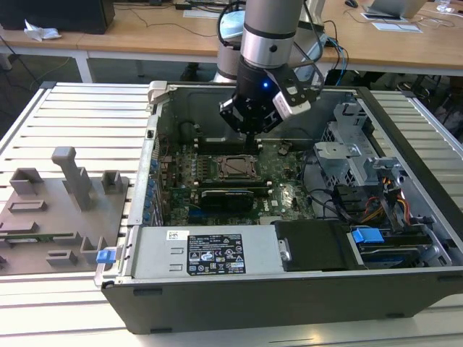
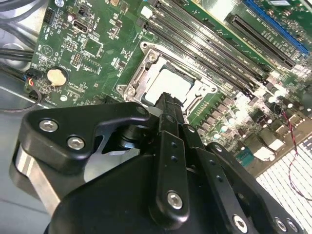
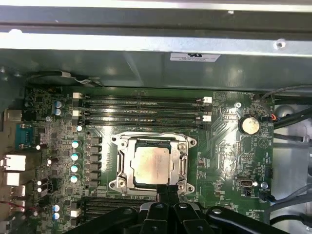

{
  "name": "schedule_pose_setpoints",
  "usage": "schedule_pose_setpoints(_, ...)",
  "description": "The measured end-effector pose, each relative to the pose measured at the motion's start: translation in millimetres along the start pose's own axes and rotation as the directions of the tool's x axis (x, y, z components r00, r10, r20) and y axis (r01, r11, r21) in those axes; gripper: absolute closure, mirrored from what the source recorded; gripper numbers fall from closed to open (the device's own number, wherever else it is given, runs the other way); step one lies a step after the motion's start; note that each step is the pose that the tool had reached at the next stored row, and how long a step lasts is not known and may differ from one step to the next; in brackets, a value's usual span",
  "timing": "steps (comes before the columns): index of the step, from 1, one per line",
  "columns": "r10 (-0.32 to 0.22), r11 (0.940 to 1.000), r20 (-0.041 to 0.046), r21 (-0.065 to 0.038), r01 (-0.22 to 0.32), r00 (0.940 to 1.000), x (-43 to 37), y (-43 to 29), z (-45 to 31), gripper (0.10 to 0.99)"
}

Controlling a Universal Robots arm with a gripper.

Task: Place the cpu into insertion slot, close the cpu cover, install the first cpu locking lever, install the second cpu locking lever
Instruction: 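Install the first cpu locking lever, then install the second cpu locking lever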

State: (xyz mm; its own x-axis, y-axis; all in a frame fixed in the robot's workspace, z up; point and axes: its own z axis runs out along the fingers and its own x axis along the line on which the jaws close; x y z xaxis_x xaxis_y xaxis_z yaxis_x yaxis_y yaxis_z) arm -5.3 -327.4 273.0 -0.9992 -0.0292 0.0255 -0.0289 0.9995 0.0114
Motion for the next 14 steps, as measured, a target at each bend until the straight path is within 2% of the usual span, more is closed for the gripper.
schedule_pose_setpoints(3,0.000,1.0000,0.0000,0.000,0.000,1.0000,0.1,0.1,-4.8,0.980)
schedule_pose_setpoints(14,0.000,1.0000,0.0000,0.000,0.000,1.0000,0.1,0.1,-5.4,0.980)
